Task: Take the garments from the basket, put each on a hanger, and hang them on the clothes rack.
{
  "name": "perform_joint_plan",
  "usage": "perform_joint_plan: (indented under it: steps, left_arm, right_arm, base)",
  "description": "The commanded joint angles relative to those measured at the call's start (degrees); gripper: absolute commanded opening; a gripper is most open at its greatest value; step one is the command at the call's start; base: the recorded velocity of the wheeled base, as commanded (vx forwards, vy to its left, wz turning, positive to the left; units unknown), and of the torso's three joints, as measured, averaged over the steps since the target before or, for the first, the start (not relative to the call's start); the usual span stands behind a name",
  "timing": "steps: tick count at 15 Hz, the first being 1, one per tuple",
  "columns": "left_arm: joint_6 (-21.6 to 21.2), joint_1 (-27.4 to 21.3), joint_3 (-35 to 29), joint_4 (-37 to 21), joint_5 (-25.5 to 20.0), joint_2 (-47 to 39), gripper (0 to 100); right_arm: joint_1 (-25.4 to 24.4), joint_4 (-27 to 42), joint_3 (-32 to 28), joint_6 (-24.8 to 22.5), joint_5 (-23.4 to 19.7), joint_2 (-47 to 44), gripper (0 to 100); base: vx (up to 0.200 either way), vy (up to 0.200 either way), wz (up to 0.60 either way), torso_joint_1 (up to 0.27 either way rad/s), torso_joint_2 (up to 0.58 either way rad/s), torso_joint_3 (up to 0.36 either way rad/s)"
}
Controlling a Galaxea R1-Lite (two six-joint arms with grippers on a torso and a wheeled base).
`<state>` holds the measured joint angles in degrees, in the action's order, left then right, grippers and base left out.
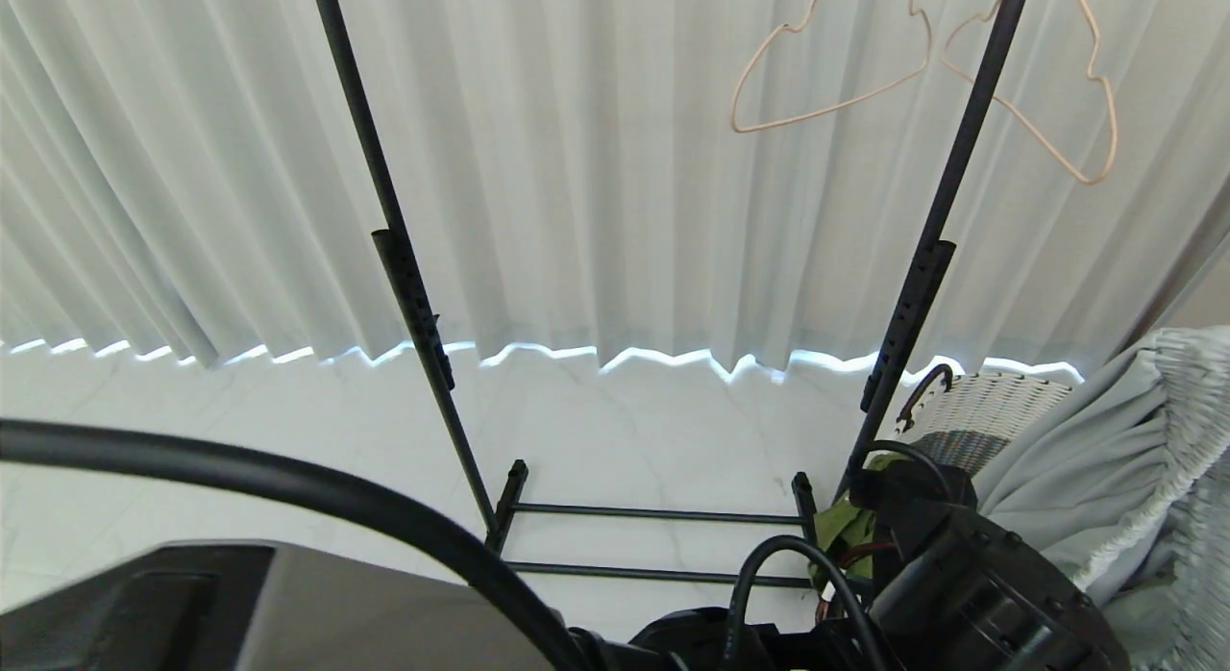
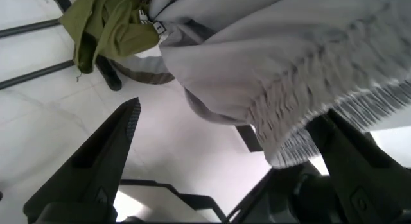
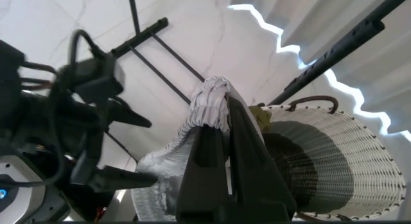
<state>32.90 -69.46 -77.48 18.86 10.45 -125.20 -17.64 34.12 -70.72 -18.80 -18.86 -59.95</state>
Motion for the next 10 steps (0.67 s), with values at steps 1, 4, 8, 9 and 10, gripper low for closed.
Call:
perform_joint_plan:
  steps: [1, 4, 8, 9, 10]
  left_arm:
    - [0.0, -0.1, -0.7, -0.1, 0.9, -3.5, 100]
    - [-0.1, -0.4, 0.0, -0.1, 1.9, -4.4, 100]
    - [-0.1, -1.0, 1.7, -0.1, 2.1, -4.3, 100]
    - [-0.1, -1.1, 2.1, -0.1, 2.2, -3.9, 0]
    - [-0.1, -1.2, 2.7, -0.1, 2.4, -3.5, 0]
  right_arm:
    - [-0.4, 0.0, 0.2, -0.1, 0.0, 0.8, 0]
    - [-0.4, 0.0, 0.1, 0.0, 0.1, 1.3, 0]
    - [-0.4, 0.0, 0.0, -0.1, 0.1, 2.0, 0]
    - [-0.4, 0.0, 0.1, -0.1, 0.1, 2.4, 0]
    - [-0.4, 0.0, 0.2, 0.0, 0.2, 2.7, 0]
  base:
    - [0.000, 0.000, 0.00, 0.000, 0.00, 0.000]
    - [0.000, 0.000, 0.00, 0.000, 0.00, 0.000]
    - [0.000, 0.000, 0.00, 0.000, 0.00, 0.000]
    - [0.000, 0.000, 0.00, 0.000, 0.00, 0.000]
    - [0.000, 0.000, 0.00, 0.000, 0.00, 0.000]
